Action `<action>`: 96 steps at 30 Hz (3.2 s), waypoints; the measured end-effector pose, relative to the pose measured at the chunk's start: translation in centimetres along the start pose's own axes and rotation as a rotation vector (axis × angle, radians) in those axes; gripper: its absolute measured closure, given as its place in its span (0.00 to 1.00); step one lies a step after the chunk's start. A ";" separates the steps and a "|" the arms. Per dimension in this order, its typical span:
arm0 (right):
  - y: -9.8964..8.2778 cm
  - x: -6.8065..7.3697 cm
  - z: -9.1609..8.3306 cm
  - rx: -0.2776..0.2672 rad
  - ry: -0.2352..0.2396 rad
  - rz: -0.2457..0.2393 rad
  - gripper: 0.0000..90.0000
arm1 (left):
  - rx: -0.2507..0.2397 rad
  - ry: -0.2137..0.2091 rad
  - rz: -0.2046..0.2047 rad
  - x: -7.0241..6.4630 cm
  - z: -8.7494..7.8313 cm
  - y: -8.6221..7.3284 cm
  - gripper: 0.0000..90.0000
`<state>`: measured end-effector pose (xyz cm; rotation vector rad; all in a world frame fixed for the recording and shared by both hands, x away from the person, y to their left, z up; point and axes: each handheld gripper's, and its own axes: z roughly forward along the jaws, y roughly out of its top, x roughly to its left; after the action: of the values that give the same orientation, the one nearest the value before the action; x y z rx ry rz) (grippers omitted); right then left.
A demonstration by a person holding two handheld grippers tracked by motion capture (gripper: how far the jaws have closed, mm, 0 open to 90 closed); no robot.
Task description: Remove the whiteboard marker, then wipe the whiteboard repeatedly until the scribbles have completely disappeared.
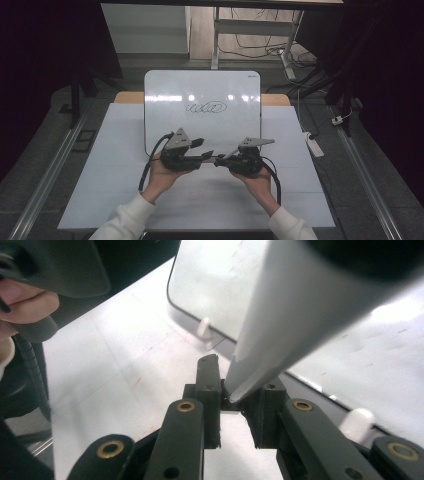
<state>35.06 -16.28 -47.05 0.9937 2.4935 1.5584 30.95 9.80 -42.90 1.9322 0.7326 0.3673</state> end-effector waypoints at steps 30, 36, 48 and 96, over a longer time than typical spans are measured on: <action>0.6 -3.2 -5.0 -0.239 -0.144 -0.110 0.85 | 0.114 0.164 -0.182 4.3 -8.7 -12.9 0.32; 0.8 -3.2 -5.1 -0.251 -0.151 -0.128 0.85 | 0.118 0.164 -0.171 4.2 -8.6 -13.0 0.31; 4.4 -4.6 -4.0 -0.322 -0.184 -0.131 0.85 | 0.141 0.156 -0.162 4.3 -7.8 -13.1 0.30; 10.5 -9.1 3.2 -0.304 -0.287 -0.076 0.86 | 0.154 0.149 -0.162 4.7 -7.6 -13.5 0.31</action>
<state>48.60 -15.53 -42.69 0.9816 2.0094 1.5802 25.95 22.42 -51.66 1.9871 1.0346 0.3656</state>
